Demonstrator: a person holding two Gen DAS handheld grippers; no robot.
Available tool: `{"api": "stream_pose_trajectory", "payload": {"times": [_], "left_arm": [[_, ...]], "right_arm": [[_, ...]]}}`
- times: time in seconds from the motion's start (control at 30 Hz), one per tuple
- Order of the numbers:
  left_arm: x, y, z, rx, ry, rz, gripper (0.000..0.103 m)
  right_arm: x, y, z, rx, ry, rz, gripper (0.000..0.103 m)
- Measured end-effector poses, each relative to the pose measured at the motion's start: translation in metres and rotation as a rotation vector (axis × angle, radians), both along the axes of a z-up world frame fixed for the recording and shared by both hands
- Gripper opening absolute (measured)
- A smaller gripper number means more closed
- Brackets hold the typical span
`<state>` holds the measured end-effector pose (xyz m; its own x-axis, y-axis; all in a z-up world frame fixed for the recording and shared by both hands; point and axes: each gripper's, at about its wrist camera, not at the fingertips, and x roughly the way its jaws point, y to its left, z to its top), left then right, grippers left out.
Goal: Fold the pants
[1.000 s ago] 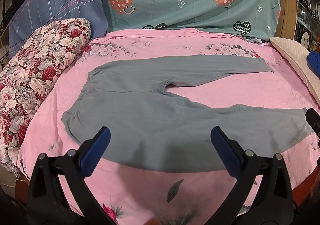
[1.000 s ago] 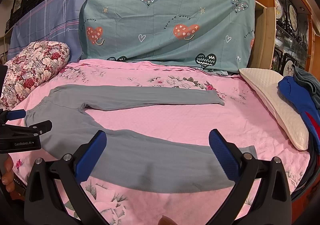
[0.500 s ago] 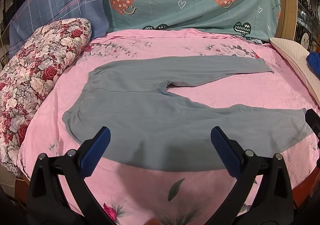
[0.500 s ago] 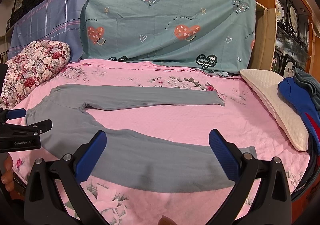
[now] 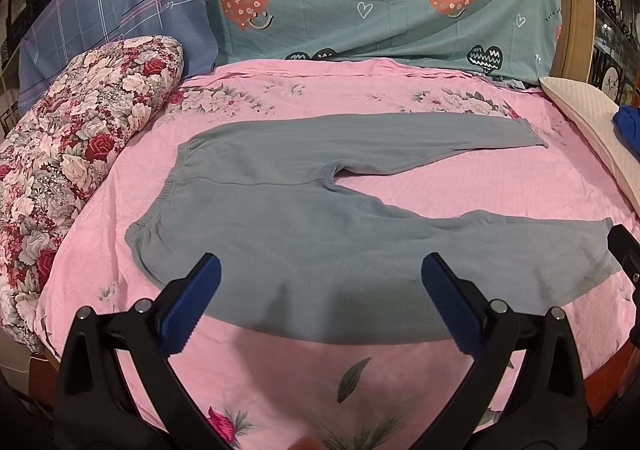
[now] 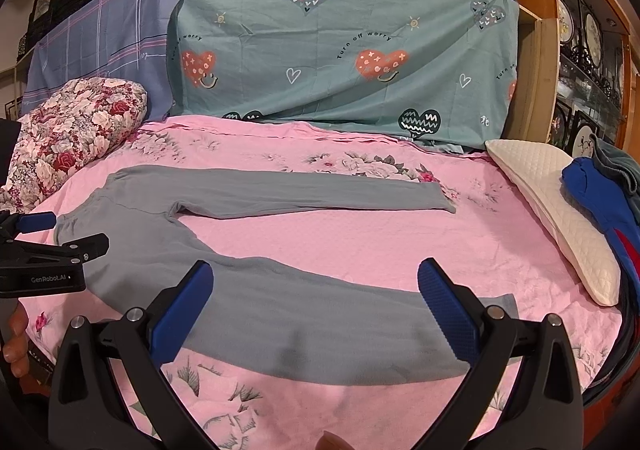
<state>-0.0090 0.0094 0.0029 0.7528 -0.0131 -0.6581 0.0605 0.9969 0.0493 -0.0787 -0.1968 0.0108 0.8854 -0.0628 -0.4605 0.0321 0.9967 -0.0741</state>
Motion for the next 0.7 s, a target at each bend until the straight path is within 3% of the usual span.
{"api": "stream_pose_trajectory", "payload": {"times": [0.2,0.33,0.43,0.53,0.63,0.7], "left_arm": [[0.000,0.003,0.000,-0.005,0.004,0.001,0.101],[0.010,0.018,0.011,0.044,-0.017,0.002,0.101],[0.030,0.057,0.031,0.038,-0.031,0.060,0.101],[0.063,0.109,0.050,0.022,-0.026,0.165,0.101],[0.102,0.151,0.054,0.012,0.023,0.225,0.101],[0.126,0.170,0.050,0.015,0.053,0.243,0.101]], "right_arm": [[0.002,0.001,0.000,0.006,0.006,0.014,0.102],[0.004,0.002,0.007,-0.015,-0.002,0.060,0.102],[0.010,-0.002,0.022,-0.036,-0.021,0.116,0.102],[0.030,-0.015,0.043,0.005,-0.005,0.161,0.102],[0.058,-0.026,0.062,0.085,0.021,0.199,0.102],[0.084,-0.027,0.070,0.085,0.049,0.224,0.102]]}}
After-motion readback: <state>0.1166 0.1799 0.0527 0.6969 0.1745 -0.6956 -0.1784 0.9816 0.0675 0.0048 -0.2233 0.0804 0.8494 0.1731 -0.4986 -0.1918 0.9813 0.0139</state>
